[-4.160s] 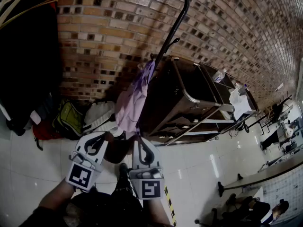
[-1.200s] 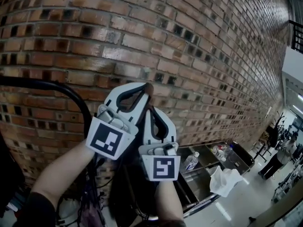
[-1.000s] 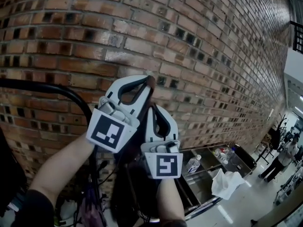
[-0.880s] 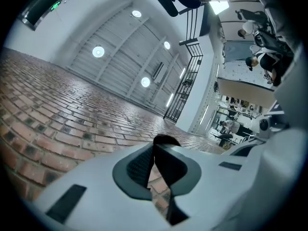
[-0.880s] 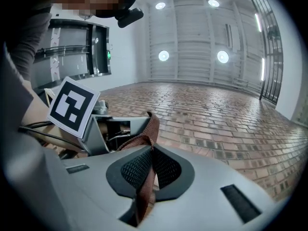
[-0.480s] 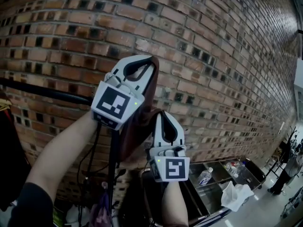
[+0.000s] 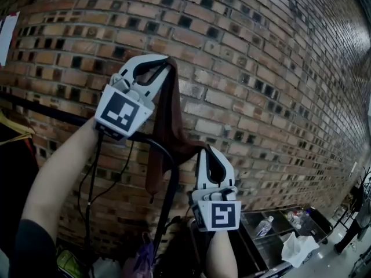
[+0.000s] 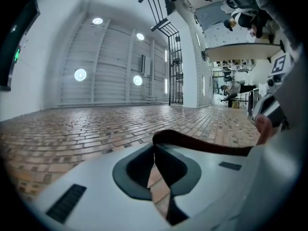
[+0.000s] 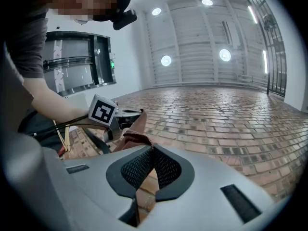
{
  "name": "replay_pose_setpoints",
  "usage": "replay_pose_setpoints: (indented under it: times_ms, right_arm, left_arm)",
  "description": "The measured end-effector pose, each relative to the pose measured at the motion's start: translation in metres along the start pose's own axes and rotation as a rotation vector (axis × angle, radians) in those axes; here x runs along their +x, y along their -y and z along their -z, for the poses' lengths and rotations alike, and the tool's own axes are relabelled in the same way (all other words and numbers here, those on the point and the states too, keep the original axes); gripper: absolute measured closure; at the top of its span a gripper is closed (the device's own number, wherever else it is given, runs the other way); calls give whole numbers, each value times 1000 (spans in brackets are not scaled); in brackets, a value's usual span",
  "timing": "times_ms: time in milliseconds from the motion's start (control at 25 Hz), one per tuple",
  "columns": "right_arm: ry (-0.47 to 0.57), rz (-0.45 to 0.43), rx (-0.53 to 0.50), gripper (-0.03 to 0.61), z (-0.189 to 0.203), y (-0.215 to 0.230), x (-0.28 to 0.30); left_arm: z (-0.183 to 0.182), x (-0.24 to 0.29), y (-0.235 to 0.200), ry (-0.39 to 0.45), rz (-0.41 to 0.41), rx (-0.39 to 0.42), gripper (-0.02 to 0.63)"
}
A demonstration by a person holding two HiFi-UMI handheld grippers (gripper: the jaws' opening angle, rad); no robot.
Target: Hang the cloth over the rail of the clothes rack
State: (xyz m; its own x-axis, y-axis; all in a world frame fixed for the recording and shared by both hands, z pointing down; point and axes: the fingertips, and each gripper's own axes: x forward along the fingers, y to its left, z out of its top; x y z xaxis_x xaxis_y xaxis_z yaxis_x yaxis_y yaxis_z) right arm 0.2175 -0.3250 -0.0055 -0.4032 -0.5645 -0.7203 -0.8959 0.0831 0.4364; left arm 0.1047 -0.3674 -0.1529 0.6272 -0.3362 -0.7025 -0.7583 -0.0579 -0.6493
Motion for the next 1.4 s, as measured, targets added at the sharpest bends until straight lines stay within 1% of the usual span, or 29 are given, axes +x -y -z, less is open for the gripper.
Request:
replay_pose_setpoints:
  times_ms: [80, 120, 240, 280, 400, 520, 680, 720, 800, 920, 1000, 1120, 1240, 1320, 1400]
  right_arm:
    - [-37, -15, -33, 541, 1, -16, 6]
    - [-43, -21, -40, 541, -1, -24, 9]
    - [-8, -19, -37, 541, -14, -43, 17]
    - [6, -15, -39, 541, -17, -48, 17]
    - [31, -3, -12, 541, -24, -64, 20]
    - [4, -10, -21, 541, -21, -79, 24]
    - [16, -8, -32, 541, -29, -96, 28]
    - [14, -6, -37, 541, -29, -100, 29]
    - [32, 1, -48, 541, -35, -108, 33]
    - [-1, -18, -114, 541, -31, -125, 36]
    - [-16, -31, -131, 541, -28, -136, 38]
    - [-21, -33, -139, 541, -29, -148, 41]
    - [-18, -16, -122, 541, -30, -155, 38]
    - [-13, -18, -114, 541, -29, -163, 34]
    - [-16, -21, -137, 541, -25, -174, 29]
  left_arm:
    - [3, -21, -27, 8, -21, 38, 575]
    - [4, -32, -40, 9, -30, 41, 575]
    - [10, -66, -70, -24, -53, 55, 575]
    - [12, -77, -78, -38, -58, 75, 575]
    - [12, -105, -96, -58, -68, 177, 577]
    - [8, -121, -109, -82, -42, 202, 575]
    - [15, -151, -118, -177, -4, 276, 575]
    - [17, -161, -120, -200, 1, 272, 577]
    - [23, -182, -125, -242, -4, 223, 577]
    - [35, -219, -134, -315, -59, 133, 577]
    - [45, -242, -135, -345, -90, 113, 577]
    - [57, -272, -127, -349, -103, 81, 577]
    - [67, -300, -118, -329, -126, 55, 577]
    - [72, -319, -110, -305, -141, 71, 577]
    - [82, -338, -99, -304, -145, 100, 576]
